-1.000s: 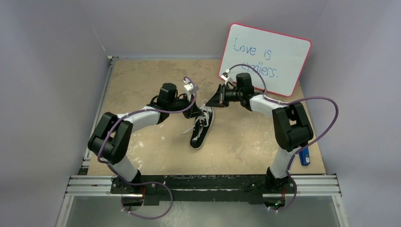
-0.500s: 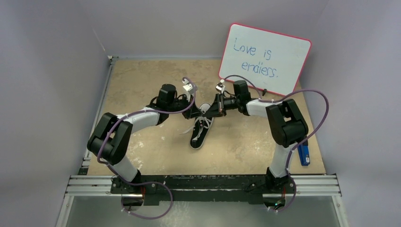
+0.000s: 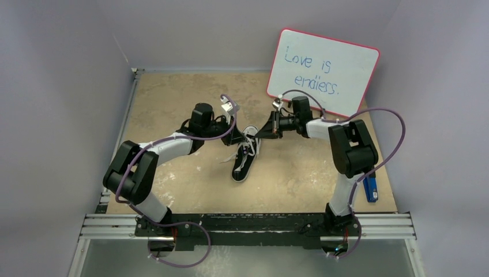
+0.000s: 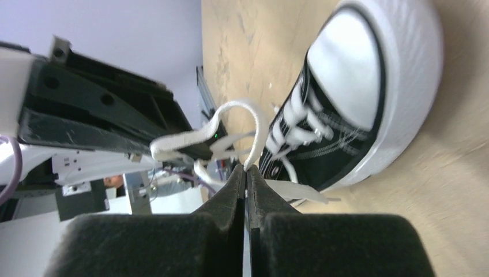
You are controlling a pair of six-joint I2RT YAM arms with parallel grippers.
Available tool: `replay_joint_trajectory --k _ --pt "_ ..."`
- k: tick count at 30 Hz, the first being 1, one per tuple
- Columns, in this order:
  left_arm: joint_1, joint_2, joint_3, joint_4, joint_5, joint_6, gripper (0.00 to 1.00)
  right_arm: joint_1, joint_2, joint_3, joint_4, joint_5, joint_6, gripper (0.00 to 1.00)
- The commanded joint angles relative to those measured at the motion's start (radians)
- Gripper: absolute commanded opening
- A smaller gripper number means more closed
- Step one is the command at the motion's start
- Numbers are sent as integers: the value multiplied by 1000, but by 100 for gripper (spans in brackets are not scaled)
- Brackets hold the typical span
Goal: Tie the shoes
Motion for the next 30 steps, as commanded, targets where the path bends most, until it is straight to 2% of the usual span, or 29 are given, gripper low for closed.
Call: replay_joint_trajectory --k 1,10,15,19,24,26,28,30 --pt "5 -45 -1 27 27 10 0 3 38 112 -12 31 -90 0" --pt "5 -29 10 47 40 -1 0 120 101 110 63 -93 -97 0" --pt "8 3 16 39 -10 9 0 122 95 -10 340 -204 69 0" --pt "8 60 51 28 -42 0 0 113 138 -100 687 -253 322 1" --pt "11 60 53 -33 -79 38 0 81 297 -161 1492 -215 893 0" --pt "11 59 51 -24 -80 32 0 85 311 -156 1511 -228 902 0" --pt "11 64 50 -5 -81 12 0 85 271 -166 1422 -222 812 0" --pt "10 68 57 -6 -89 10 0 87 208 -165 1154 -226 622 0"
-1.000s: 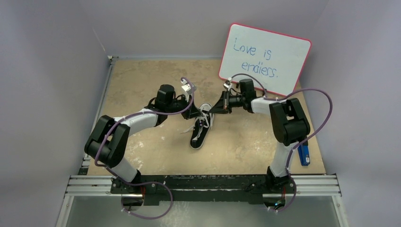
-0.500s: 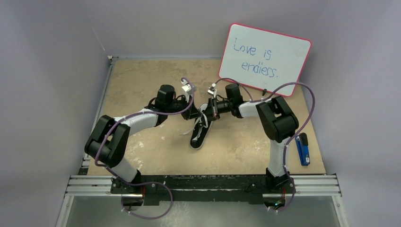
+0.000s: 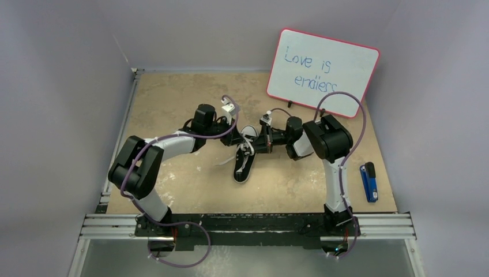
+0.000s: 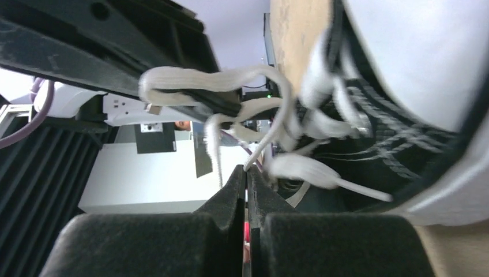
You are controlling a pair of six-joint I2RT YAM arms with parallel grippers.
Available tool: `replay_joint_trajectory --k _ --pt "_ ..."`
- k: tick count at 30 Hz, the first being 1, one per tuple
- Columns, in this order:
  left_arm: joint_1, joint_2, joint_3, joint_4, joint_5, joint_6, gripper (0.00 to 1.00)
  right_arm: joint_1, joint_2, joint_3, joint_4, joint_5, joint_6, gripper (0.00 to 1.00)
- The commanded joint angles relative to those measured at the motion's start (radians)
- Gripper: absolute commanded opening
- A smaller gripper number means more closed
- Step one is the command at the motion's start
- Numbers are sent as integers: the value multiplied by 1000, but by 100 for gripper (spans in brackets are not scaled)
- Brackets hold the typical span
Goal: Tie the shoes
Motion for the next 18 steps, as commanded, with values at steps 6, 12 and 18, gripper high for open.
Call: replay_joint_trajectory --k 6,12,18 --pt "-5 74 81 63 -33 -57 0 12 -250 51 -473 -18 -469 0" --pt "-29 170 106 67 -27 -104 0 26 -221 54 -383 -37 -402 1" --pt "-34 160 78 70 -13 -98 0 24 -220 105 -620 8 -528 15"
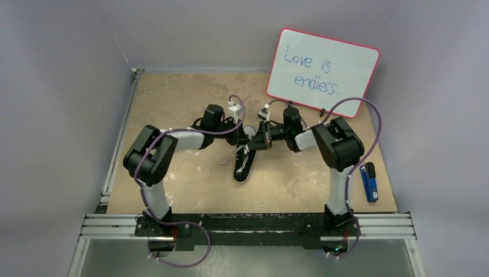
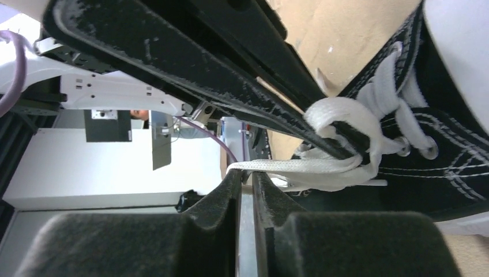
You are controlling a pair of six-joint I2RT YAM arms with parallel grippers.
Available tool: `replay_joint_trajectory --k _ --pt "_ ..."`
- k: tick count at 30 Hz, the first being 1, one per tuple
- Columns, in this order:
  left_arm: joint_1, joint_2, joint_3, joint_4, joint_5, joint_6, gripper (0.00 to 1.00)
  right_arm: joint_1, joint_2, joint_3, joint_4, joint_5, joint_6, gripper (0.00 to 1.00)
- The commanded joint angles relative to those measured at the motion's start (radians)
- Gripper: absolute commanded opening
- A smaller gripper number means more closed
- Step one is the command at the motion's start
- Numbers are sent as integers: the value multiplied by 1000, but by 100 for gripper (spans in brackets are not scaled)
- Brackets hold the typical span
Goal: Tie the shoes
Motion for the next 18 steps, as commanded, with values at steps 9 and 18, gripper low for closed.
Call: replay_joint_trajectory --k 9,18 --pt "-5 -24 -44 15 -32 9 0 -86 -155 244 -1099 292 -675 36" --pt "-5 -32 -52 23 -25 10 0 -11 -293 364 -1404 553 -927 41"
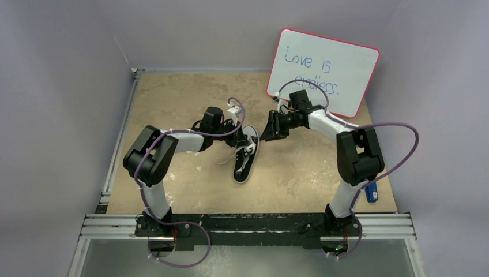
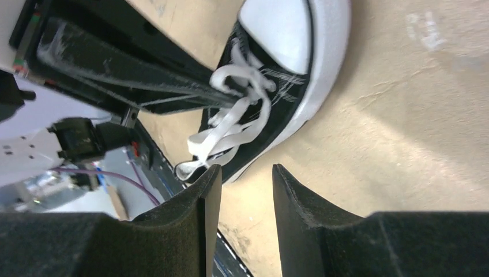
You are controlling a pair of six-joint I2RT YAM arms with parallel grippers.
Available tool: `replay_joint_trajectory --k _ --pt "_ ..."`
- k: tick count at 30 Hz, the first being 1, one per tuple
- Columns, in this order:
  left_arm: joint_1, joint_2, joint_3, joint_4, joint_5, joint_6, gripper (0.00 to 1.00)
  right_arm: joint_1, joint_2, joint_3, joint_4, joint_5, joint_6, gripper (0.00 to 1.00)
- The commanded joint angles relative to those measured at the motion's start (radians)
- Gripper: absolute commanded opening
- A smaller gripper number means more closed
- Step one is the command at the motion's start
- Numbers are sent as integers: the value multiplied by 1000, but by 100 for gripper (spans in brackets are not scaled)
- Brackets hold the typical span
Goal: Tie the shoes
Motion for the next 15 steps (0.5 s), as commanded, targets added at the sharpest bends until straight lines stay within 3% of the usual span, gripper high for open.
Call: replay_joint_trajectory --k 1,8,15 --pt "-4 -31 -15 -10 2 9 0 114 -86 69 -170 112 -168 41" --pt "-3 -28 -10 -30 7 21 0 286 -162 57 -25 248 -309 42" --pt "-2 -28 -12 -31 26 18 0 308 -299 -80 124 192 -829 48"
